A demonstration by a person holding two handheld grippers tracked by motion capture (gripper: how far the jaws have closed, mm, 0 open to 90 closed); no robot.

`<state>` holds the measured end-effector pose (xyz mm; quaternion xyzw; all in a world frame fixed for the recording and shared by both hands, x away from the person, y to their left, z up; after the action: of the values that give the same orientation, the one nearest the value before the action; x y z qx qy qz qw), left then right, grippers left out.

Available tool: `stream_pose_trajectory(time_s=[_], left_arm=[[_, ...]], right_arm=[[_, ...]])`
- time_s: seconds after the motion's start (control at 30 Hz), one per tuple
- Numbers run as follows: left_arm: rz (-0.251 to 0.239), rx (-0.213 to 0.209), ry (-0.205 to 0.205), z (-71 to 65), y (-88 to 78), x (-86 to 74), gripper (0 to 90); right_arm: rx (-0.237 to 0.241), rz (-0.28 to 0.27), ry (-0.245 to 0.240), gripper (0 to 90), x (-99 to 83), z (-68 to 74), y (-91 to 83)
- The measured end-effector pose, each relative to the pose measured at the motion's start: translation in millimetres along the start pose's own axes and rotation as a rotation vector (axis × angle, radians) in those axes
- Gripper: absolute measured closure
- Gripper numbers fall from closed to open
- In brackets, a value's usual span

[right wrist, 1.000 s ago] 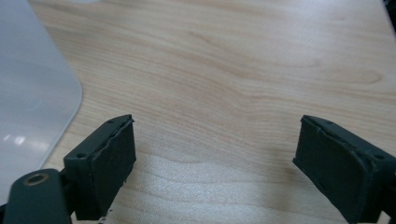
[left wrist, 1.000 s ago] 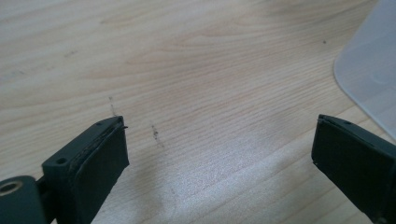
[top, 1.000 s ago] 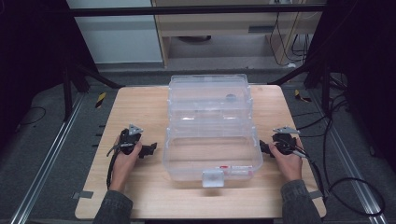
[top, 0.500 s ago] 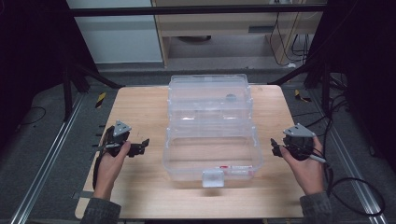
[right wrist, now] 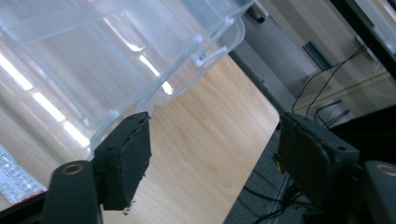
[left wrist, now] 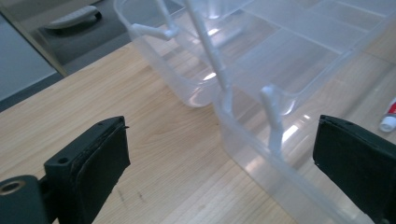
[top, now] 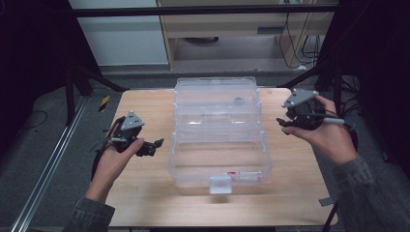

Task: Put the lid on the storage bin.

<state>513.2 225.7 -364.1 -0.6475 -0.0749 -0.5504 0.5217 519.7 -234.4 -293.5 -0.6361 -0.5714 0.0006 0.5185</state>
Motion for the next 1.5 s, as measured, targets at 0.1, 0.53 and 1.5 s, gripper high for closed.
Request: stream_pose_trajectory(time_s=[0.1, 0.53, 1.5], left_arm=[[0.029, -0.033, 0.047, -9.2, 1.0, 14.8, 3.1], [0.121, -0.149, 0.247, -47.8, 16.9, 62.1, 4.0], [0.275, -0.413, 0.429, -99.9, 26.7, 21.4, 9.5]], right_arm=[[0.039, 0.002, -0.014, 36.1, 10.2, -7.1, 0.6], [0.184, 0.061, -0.238, 63.2, 82.8, -8.0, 19.8], [0.398, 0.253, -0.451, 73.3, 102.1, 30.0, 111.6]])
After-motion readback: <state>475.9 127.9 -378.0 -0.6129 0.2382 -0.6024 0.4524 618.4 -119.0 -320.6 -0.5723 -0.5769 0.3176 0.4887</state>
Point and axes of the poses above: each handheld gripper's, and its own axes: y roughly forward along the jaws, x roughly out of its top, z roughly to its left, the point moved 2 cm from there along y, roughly forward along the jaws, and after that the axes turned 2 degrees about x, right-handed, at the moved point
